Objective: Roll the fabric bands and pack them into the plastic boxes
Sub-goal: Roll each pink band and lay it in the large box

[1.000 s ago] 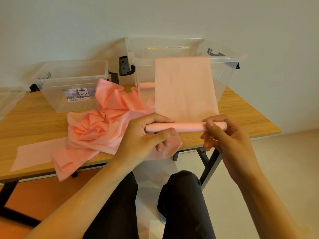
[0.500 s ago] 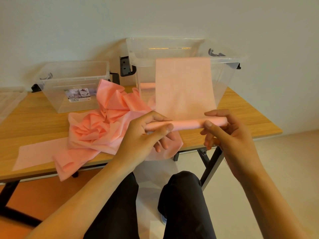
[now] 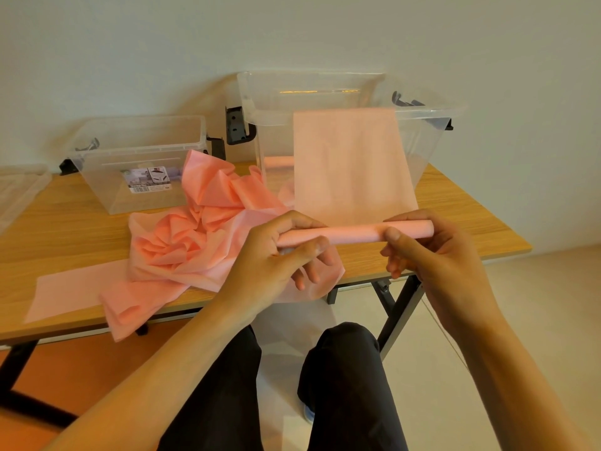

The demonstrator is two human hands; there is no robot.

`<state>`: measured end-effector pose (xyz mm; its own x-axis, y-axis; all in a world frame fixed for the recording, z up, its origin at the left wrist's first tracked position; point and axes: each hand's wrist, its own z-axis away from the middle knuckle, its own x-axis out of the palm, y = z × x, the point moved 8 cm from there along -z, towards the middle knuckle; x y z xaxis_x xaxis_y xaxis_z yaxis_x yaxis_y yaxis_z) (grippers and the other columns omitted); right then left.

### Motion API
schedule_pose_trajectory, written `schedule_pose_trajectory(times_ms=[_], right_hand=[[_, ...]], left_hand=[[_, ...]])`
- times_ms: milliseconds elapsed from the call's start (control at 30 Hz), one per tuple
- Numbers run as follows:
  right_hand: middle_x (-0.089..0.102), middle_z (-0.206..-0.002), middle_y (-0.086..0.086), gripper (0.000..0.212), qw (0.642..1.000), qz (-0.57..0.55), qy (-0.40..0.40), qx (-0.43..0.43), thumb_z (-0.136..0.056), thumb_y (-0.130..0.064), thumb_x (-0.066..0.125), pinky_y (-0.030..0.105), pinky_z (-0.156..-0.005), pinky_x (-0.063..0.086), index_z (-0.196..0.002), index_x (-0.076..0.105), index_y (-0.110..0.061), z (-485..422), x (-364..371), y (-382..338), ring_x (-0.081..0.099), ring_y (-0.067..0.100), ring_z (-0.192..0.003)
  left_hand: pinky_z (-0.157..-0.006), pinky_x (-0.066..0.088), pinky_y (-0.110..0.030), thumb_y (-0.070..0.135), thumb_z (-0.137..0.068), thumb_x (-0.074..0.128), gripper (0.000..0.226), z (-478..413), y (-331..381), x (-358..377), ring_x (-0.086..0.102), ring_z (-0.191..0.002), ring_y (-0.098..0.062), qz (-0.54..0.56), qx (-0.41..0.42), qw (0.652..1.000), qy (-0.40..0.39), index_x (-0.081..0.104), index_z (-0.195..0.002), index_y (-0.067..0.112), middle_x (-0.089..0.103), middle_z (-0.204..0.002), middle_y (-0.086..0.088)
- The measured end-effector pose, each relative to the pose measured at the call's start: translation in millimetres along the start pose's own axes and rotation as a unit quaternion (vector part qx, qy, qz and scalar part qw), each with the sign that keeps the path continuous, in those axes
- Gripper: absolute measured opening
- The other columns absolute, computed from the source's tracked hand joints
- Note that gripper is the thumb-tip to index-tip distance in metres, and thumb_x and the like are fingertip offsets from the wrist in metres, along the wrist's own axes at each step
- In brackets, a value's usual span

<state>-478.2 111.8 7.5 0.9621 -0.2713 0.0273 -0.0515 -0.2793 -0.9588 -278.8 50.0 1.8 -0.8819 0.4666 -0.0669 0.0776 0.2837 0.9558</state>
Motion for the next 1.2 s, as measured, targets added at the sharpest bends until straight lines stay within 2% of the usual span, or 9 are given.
schedule_pose_trajectory(times_ms=[133, 300, 433, 567, 733, 933, 1100, 1200], right_hand=[[0.07, -0.085, 0.018, 0.036, 1.0, -0.027, -0.006, -0.013, -0.087, -0.023, 0.067, 0.032, -0.058, 0.055, -0.12, 0.066, -0.01, -0.2, 0.4, -5.1, 0.063, 0.027, -0.064], [0.07, -0.082, 0.017, 0.028, 1.0, -0.011, -0.009, -0.02, -0.089, -0.023, 0.066, 0.032, -0.056, 0.055, -0.113, 0.068, -0.008, -1.3, -0.1, -6.8, 0.063, 0.026, -0.063], [0.07, -0.082, 0.019, 0.034, 1.0, -0.018, -0.014, -0.016, -0.088, -0.022, 0.067, 0.033, -0.057, 0.054, -0.12, 0.064, -0.012, -0.8, -1.3, -6.7, 0.062, 0.028, -0.062], [0.069, -0.081, 0.019, 0.03, 0.999, -0.022, -0.012, -0.024, -0.088, -0.02, 0.067, 0.032, -0.055, 0.054, -0.115, 0.065, -0.006, -1.7, -1.5, -7.2, 0.062, 0.026, -0.061], [0.069, -0.074, 0.015, 0.03, 1.0, -0.018, 0.003, -0.021, -0.088, -0.025, 0.067, 0.03, -0.055, 0.053, -0.108, 0.066, -0.004, -3.2, -3.9, -5.7, 0.061, 0.024, -0.058], [0.07, -0.084, 0.013, 0.04, 0.999, -0.029, -0.007, -0.029, -0.088, -0.025, 0.066, 0.032, -0.056, 0.054, -0.125, 0.06, -0.014, -3.3, 1.3, -9.9, 0.061, 0.027, -0.062], [0.07, -0.081, 0.012, 0.027, 0.999, -0.014, 0.009, -0.029, -0.085, -0.027, 0.069, 0.031, -0.055, 0.052, -0.103, 0.068, -0.007, -3.8, -0.3, -10.7, 0.062, 0.022, -0.06], [0.069, -0.078, 0.013, 0.025, 0.999, -0.013, 0.02, -0.03, -0.084, -0.029, 0.07, 0.03, -0.056, 0.053, -0.098, 0.069, -0.009, -3.9, -2.3, -10.0, 0.061, 0.023, -0.059]], left_hand=[[-0.048, 0.048, -0.024, 0.011, -0.097, 0.06, 0.009, -0.6, 1.3, 1.6, 0.063, -0.057, -0.02, 0.018, -0.003, 1.0, 0.001, 0.066, -0.102, 0.006, 0.074, -0.082, -0.011], [-0.048, 0.047, -0.025, 0.021, -0.095, 0.059, 0.014, -1.2, 1.7, 4.3, 0.063, -0.06, -0.02, 0.023, -0.006, 1.0, -0.009, 0.064, -0.101, 0.009, 0.074, -0.083, -0.009], [-0.047, 0.046, -0.024, 0.02, -0.095, 0.059, 0.013, 0.1, 1.1, 5.1, 0.062, -0.058, -0.021, 0.037, -0.005, 0.999, -0.011, 0.061, -0.099, 0.008, 0.073, -0.082, -0.009], [-0.047, 0.046, -0.024, 0.024, -0.093, 0.059, 0.02, 0.6, -0.5, 7.0, 0.061, -0.06, -0.02, 0.05, -0.007, 0.999, -0.013, 0.062, -0.105, 0.008, 0.073, -0.084, -0.01], [-0.048, 0.048, -0.026, 0.016, -0.092, 0.064, 0.024, 0.1, -2.7, 6.3, 0.063, -0.064, -0.02, 0.05, -0.005, 0.999, -0.011, 0.062, -0.115, 0.011, 0.076, -0.095, -0.01], [-0.048, 0.044, -0.023, 0.02, -0.094, 0.061, 0.018, 0.0, -10.0, 11.6, 0.059, -0.064, -0.017, 0.114, -0.033, 0.993, -0.018, 0.064, -0.111, 0.014, 0.074, -0.096, -0.013], [-0.049, 0.045, -0.025, 0.017, -0.094, 0.063, 0.024, 0.7, -11.6, 10.8, 0.059, -0.067, -0.019, 0.107, -0.033, 0.994, -0.02, 0.062, -0.117, 0.013, 0.074, -0.1, -0.012], [-0.048, 0.047, -0.025, 0.009, -0.092, 0.067, 0.026, 0.1, -7.9, 8.2, 0.061, -0.067, -0.021, 0.074, -0.007, 0.997, -0.01, 0.062, -0.117, 0.012, 0.074, -0.1, -0.007]])
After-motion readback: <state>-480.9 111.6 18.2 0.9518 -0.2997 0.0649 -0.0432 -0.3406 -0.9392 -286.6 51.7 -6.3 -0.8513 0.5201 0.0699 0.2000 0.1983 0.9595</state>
